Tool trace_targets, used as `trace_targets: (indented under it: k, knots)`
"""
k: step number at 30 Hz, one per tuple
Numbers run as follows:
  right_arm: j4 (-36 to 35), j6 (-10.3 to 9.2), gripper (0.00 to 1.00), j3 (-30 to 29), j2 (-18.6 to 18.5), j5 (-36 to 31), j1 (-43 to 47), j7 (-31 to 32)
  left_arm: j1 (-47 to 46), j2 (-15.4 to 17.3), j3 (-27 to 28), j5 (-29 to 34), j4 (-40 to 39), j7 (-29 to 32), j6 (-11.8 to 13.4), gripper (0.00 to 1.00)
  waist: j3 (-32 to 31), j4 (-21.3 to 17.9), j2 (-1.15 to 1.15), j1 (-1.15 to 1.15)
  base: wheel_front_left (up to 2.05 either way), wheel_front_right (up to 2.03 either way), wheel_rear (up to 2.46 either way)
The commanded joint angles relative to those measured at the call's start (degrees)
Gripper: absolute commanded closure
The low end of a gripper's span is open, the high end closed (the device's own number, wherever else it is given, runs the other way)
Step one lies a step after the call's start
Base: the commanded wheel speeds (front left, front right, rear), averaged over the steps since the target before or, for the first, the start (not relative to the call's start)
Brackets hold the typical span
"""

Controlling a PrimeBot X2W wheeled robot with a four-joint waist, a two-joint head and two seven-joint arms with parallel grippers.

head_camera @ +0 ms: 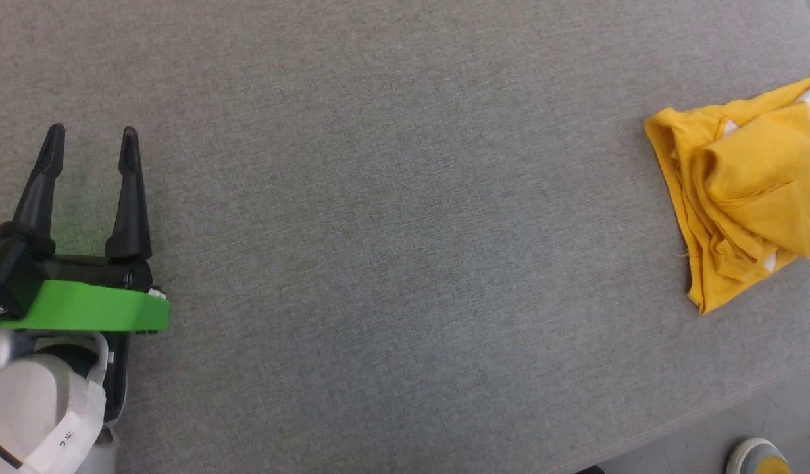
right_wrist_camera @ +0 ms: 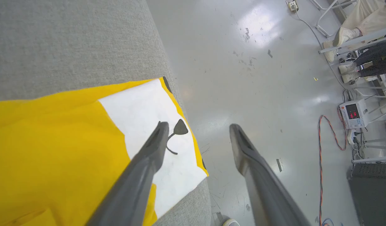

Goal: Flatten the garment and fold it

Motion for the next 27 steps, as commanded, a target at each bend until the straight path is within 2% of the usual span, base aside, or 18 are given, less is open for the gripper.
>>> trace_targets:
  k: [1, 4, 10, 14, 15, 16, 19, 27]
  knots:
    - [0.24, -0.11, 0.00, -0.19, 0.04, -0.22, -1.22, -0.99, 0.30, 0.44, 0.36, 0.01, -0.02, -0.29, 0.36, 0.00, -1.08, -0.13, 0.00, -0.01, 0.00, 0.00, 0.00]
    - [-0.57, -0.11, 0.00, -0.21, 0.23, 1.34, -2.65, -3.79, 1.03, 0.00, 0.62, -0.40, 0.74, -1.17, 0.74, 0.00, -3.17, -0.03, 0.00, -0.01, 0.00, 0.00, 0.00]
    - [-6.96, -0.11, 0.00, 5.36, -0.22, 6.19, -4.94, -11.79, 2.95, -1.80, 0.97, -1.73, 3.58, -4.02, 1.44, 0.00, -9.37, 1.49, 0.00, -0.01, 0.00, 0.00, 0.00]
    - [-13.29, -0.11, 0.00, 9.15, 2.04, 10.20, -5.62, -16.33, 4.41, -3.27, 1.33, -2.55, 5.52, -6.07, 2.10, 0.00, -14.14, 3.44, 0.00, -0.01, 0.00, 0.00, 0.00]
    - [-15.10, -0.11, 0.00, 10.32, 3.11, 11.55, -5.71, -17.73, 4.87, -3.68, 1.43, -2.79, 5.97, -6.46, 2.30, 0.00, -15.38, 4.11, 0.00, -0.01, 0.00, 0.00, 0.00]
    - [-19.60, -0.11, 0.00, 13.44, 5.93, 14.48, -5.27, -21.32, 5.87, -4.58, 1.74, -3.36, 6.95, -7.37, 2.65, 0.00, -18.23, 6.04, 0.00, -0.01, 0.00, 0.00, 0.00]
    - [-23.20, -0.11, 0.00, 15.03, 10.05, 17.46, -4.17, -25.99, 6.59, -5.48, 2.04, -3.80, 7.70, -8.16, 3.01, 0.00, -20.96, 8.61, 0.00, -0.01, 0.00, 0.00, 0.00]
    - [-25.76, -0.11, 0.00, 19.06, 19.64, 18.74, 2.11, -36.05, 7.55, -6.81, 1.50, -3.91, 9.03, -8.97, 3.28, 0.00, -26.38, 15.45, 0.00, -0.01, 0.00, 0.00, 0.00]
